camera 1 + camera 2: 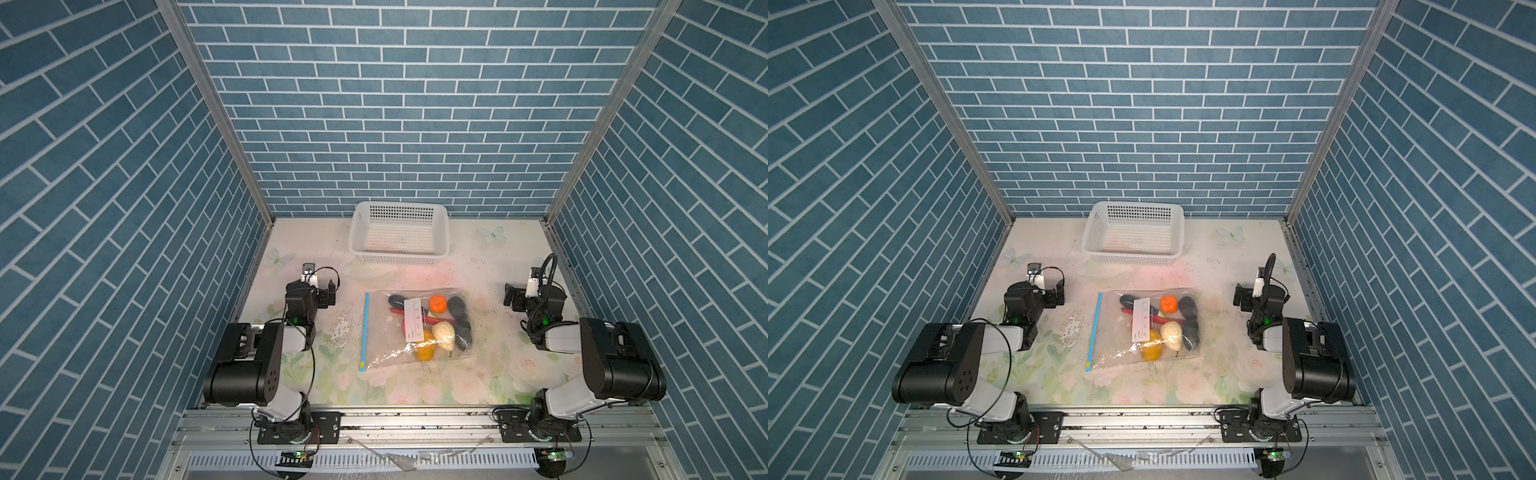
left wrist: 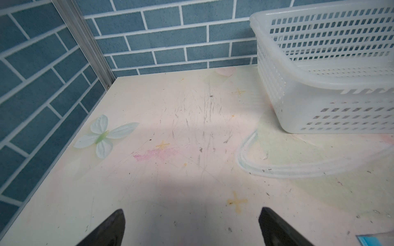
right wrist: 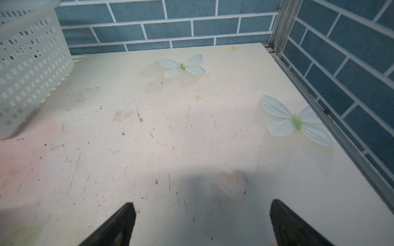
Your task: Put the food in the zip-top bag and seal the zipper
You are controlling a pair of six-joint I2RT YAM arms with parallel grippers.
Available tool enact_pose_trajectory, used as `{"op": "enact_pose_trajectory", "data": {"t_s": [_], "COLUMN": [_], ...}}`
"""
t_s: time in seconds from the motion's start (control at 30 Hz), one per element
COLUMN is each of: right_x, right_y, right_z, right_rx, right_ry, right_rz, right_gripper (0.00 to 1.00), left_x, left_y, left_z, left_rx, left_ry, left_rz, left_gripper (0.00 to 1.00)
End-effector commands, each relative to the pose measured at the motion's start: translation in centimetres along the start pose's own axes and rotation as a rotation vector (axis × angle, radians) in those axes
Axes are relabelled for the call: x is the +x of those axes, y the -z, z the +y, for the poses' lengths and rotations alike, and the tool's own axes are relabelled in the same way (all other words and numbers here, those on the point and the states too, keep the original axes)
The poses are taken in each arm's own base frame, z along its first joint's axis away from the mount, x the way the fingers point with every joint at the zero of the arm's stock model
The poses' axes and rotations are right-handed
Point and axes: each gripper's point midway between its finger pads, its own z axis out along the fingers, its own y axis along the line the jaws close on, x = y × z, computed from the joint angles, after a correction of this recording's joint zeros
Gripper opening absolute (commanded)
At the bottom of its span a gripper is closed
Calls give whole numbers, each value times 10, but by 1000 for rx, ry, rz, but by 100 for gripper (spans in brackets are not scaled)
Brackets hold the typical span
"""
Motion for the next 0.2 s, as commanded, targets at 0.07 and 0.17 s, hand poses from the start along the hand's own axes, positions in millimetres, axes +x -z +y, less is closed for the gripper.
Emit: {"op": "enact_pose_trajectory", "data": {"t_s": [0.07,0.17], "right_x": [-16,-16], "right_y": [-6,-6], "right_z": [-1,-1], "right_rx": [-6,-6], "right_ry": [0,-1], "right_rz": [-31,-33], "right_gripper": [99,99], "left_x": [-4,-4], "left_y": [0,0], "left_z": [2,2], "left_rx": [-9,-9], "left_ry": [7,7], "left_rz": [-15,-15], "left_gripper": [99,99]}}
